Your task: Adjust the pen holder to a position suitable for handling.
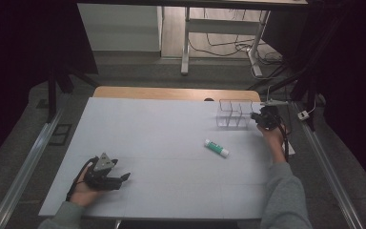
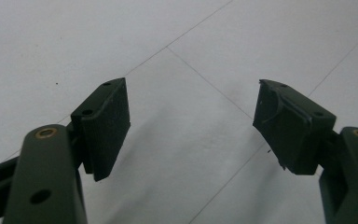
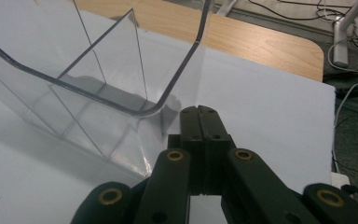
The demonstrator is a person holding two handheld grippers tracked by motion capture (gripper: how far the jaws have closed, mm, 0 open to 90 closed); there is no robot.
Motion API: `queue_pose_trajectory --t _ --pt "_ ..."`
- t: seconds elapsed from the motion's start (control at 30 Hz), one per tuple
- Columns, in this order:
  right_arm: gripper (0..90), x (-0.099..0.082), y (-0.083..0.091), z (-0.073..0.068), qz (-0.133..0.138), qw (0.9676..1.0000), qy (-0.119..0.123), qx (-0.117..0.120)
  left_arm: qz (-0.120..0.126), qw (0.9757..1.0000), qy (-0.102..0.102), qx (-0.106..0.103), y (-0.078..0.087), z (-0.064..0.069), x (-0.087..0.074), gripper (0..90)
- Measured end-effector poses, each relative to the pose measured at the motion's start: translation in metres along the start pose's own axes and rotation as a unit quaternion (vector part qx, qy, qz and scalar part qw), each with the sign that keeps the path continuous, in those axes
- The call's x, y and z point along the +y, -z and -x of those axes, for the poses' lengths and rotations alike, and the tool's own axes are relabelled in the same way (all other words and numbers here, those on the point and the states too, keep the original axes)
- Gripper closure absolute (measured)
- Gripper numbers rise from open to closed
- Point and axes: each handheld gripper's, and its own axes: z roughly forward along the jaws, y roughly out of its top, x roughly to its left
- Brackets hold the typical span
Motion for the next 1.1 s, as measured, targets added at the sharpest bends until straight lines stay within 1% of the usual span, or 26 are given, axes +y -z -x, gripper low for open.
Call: queue_pose_trajectory --t 0.03,0.07,0.1,0.2,0.23,0.27,0.3,0.43,0.47,0.53,0.57,0.63,0.77,1.1 --pt "89.6 0.0 0.0 0.0 0.0 1.0 0.0 0.0 0.0 1.0 0.0 -0.001 0.0 0.0 0.0 26.7" --pt "89.6 0.002 -0.001 -0.004 -0.001 0.9999 0.013 0.003 -0.001 1.0 -0.001 -0.001 0.0 0.0 0.0 26.7" --pt "89.6 0.003 -0.001 -0.006 -0.004 0.9998 0.02 0.003 -0.001 1.0 -0.001 -0.001 0.0 0.0 0.0 26.7" --pt "89.6 0.006 -0.002 -0.01 -0.001 0.9998 0.021 0.005 -0.001 1.0 0.0 -0.001 0.0 0.0 0.0 26.7" --pt "89.6 0.007 -0.004 -0.014 0.004 0.9996 0.026 0.012 -0.001 1.0 0.0 -0.001 0.0 0.0 0.0 26.7" --pt "89.6 0.007 -0.004 -0.014 0.004 0.9996 0.026 0.012 -0.001 1.0 0.0 -0.001 0.0 0.0 0.0 26.7" --pt "89.6 0.009 -0.006 -0.019 0.001 0.9994 0.03 0.015 -0.001 1.0 0.0 -0.002 -0.001 0.0 0.0 26.8" --pt "89.5 0.012 -0.01 -0.029 0.003 0.9992 0.035 0.021 -0.002 1.0 -0.003 -0.003 -0.001 0.0 0.0 26.7" --pt "89.5 0.012 -0.01 -0.029 0.003 0.9992 0.035 0.021 -0.002 1.0 -0.003 -0.003 -0.001 0.0 0.0 26.7" --pt "89.6 0.014 -0.012 -0.035 0.002 0.9988 0.041 0.024 -0.002 1.0 -0.003 -0.003 -0.002 0.0 0.0 26.7" --pt "89.6 0.014 -0.012 -0.035 0.002 0.9988 0.041 0.024 -0.002 1.0 -0.004 -0.003 -0.002 0.0 0.0 26.7" --pt "89.5 0.015 -0.014 -0.04 0.003 0.9988 0.04 0.029 -0.001 1.0 -0.004 -0.004 -0.001 0.0 0.0 26.7" --pt "89.5 0.018 -0.017 -0.046 0.001 0.9985 0.047 0.028 -0.001 1.0 -0.004 -0.003 -0.001 0.0 0.0 26.7" --pt "89.6 0.023 -0.023 -0.058 -0.002 0.9983 0.05 0.031 -0.002 1.0 -0.005 -0.004 -0.002 0.0 0.001 26.7"
